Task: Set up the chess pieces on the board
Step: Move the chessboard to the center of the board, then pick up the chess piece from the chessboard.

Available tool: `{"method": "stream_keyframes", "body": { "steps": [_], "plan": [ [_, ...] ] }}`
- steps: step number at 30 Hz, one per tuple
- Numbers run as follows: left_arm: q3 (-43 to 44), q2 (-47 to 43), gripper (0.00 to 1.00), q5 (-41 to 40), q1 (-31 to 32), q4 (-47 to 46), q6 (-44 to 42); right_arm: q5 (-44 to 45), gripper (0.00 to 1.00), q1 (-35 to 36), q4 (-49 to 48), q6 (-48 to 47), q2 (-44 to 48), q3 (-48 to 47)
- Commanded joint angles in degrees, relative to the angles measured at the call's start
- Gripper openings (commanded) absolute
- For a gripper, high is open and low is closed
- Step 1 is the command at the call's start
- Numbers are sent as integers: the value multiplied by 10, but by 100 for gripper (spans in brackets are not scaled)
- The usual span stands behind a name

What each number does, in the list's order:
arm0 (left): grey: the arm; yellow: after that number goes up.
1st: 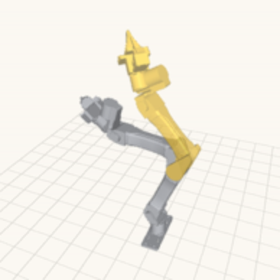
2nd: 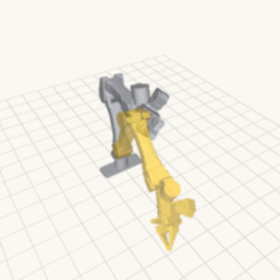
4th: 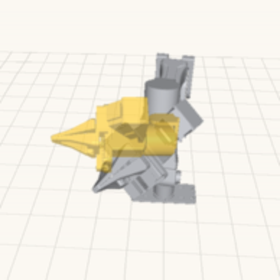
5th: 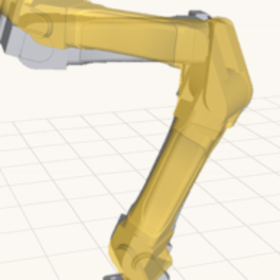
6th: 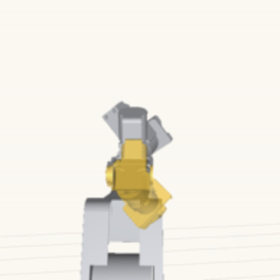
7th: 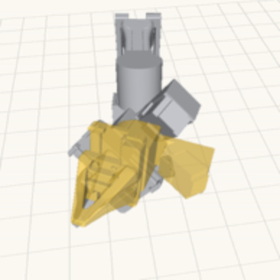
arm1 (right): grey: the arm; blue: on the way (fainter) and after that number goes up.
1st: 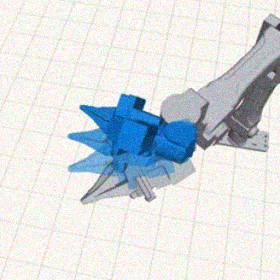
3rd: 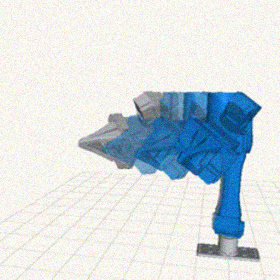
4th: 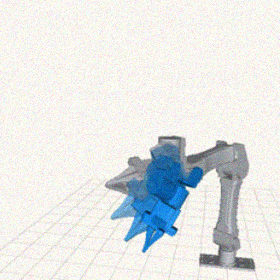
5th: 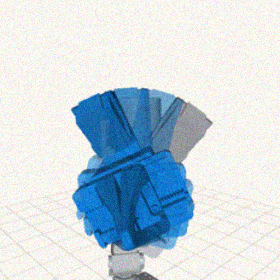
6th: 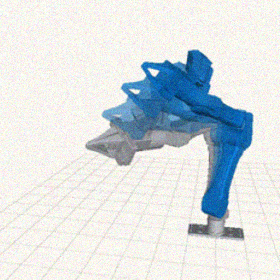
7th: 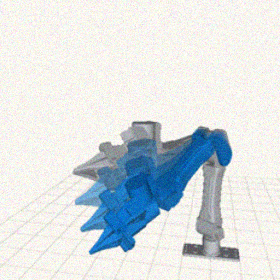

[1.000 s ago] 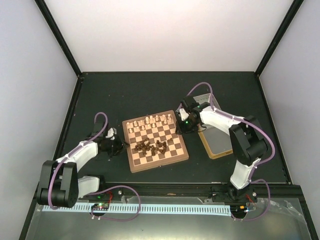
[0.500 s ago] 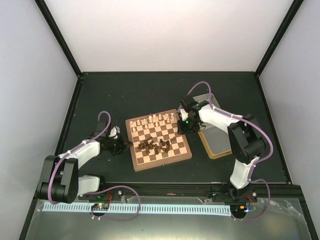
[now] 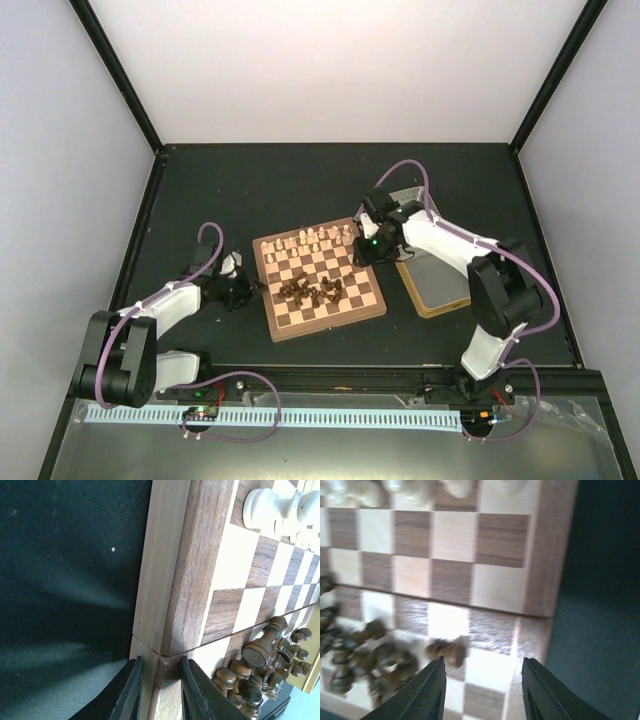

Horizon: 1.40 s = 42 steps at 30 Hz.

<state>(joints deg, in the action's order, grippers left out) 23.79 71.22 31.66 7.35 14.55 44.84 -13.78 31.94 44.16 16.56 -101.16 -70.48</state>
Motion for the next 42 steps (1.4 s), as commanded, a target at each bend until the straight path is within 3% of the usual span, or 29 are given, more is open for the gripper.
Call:
{"method": "stream_keyframes", "body": {
  "steps": [1,10,22,29,37,42],
  "plan": [
    [-15,5,22,5,8,-17,7,43,43,47,4,22,55,11],
    [-19,-1,23,-5,8,-21,10,108,44,140,25,46,18,-10],
    [-20,-7,24,-11,8,-15,4,124,36,161,37,49,-21,-45],
    [-18,-9,24,-11,8,-12,3,124,14,163,41,49,-28,-51],
    [-18,-17,25,-13,7,-7,4,115,25,164,45,46,-27,-45],
    [-16,-18,25,-14,8,-6,4,112,16,163,53,40,-39,-54]
  ]
}}
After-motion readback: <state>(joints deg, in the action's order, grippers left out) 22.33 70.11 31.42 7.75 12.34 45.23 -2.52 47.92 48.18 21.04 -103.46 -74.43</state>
